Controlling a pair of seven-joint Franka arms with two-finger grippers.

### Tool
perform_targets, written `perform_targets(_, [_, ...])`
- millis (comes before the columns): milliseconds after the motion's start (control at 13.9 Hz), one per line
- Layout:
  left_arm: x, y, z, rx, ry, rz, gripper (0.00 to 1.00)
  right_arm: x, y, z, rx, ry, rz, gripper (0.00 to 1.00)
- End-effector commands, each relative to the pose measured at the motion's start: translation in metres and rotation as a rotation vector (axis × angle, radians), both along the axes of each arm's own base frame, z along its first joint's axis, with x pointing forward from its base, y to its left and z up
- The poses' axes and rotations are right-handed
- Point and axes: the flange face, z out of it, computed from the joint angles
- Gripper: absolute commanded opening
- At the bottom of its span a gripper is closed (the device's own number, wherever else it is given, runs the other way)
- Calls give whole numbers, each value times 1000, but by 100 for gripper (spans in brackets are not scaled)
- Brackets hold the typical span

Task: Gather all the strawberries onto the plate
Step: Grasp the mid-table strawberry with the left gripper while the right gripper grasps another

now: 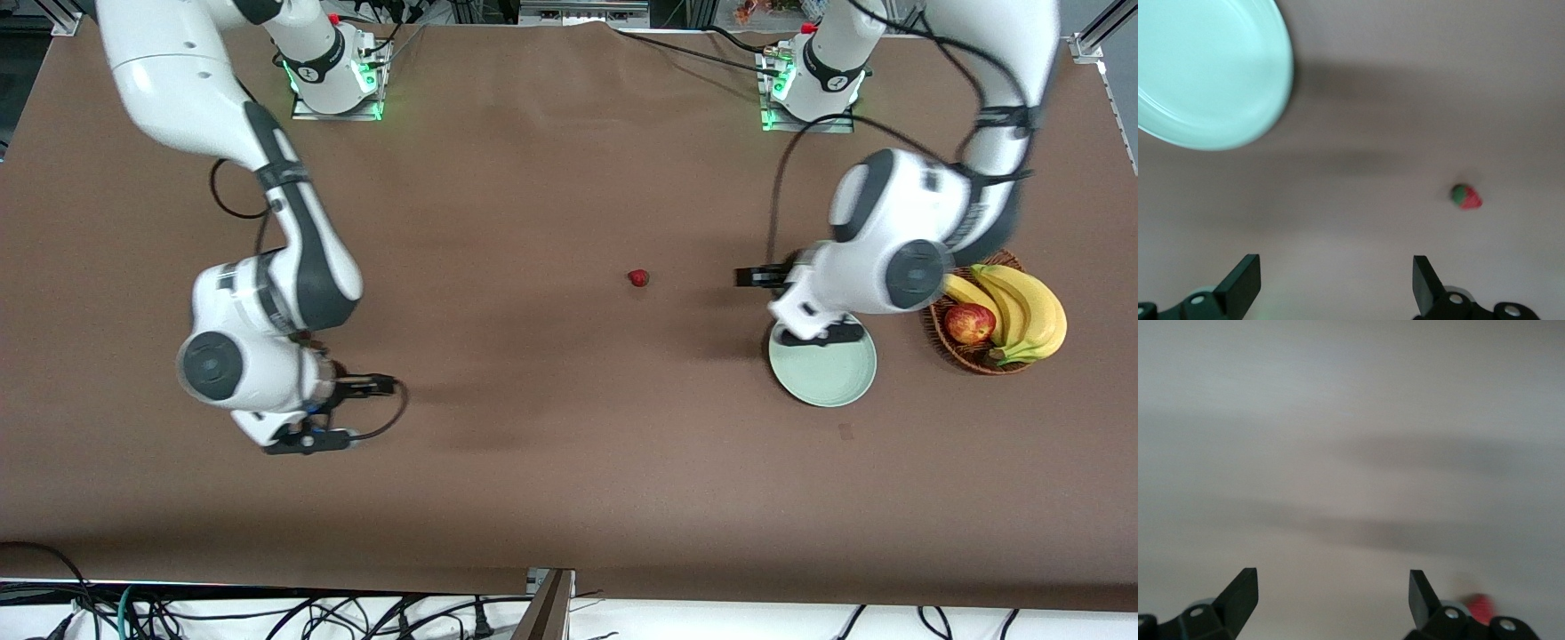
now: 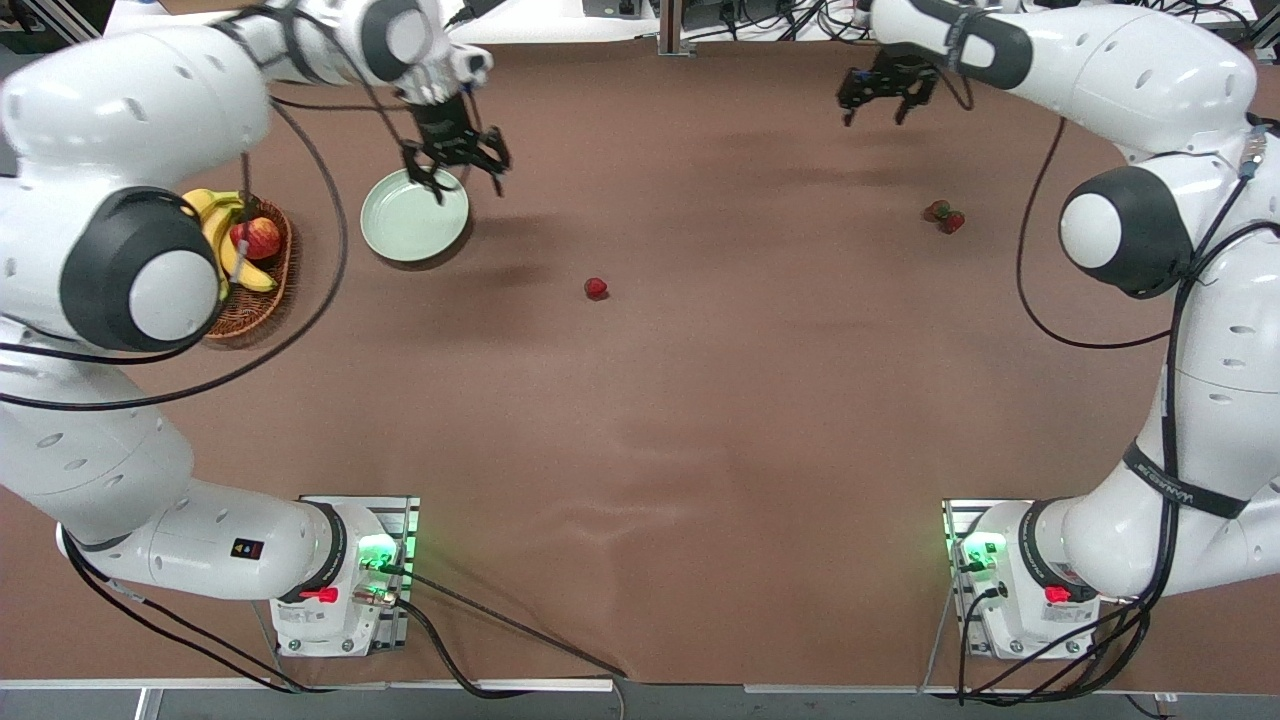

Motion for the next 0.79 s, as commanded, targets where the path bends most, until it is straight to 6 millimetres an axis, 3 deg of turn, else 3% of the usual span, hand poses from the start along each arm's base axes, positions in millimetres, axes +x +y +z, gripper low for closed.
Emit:
perform_targets(0, [-17, -70, -54, 83, -6, 164, 100, -6, -54, -19, -6, 50, 80, 100])
perform_targets(216, [-24, -109, -100, 133, -4, 444, 100, -16, -73, -39, -21, 94, 85, 100])
perform_targets(359, [-24, -121, -125, 134, 6, 619, 100, -26, -85, -50, -47, 110, 92, 100])
perform_targets(503, [-29, -131, -135, 141, -3, 664, 100, -40, -91, -62, -53, 95, 119, 100])
perform_targets(719, [-39, -134, -135, 143, 15, 639, 100, -64, -97, -75, -54, 59, 120, 100])
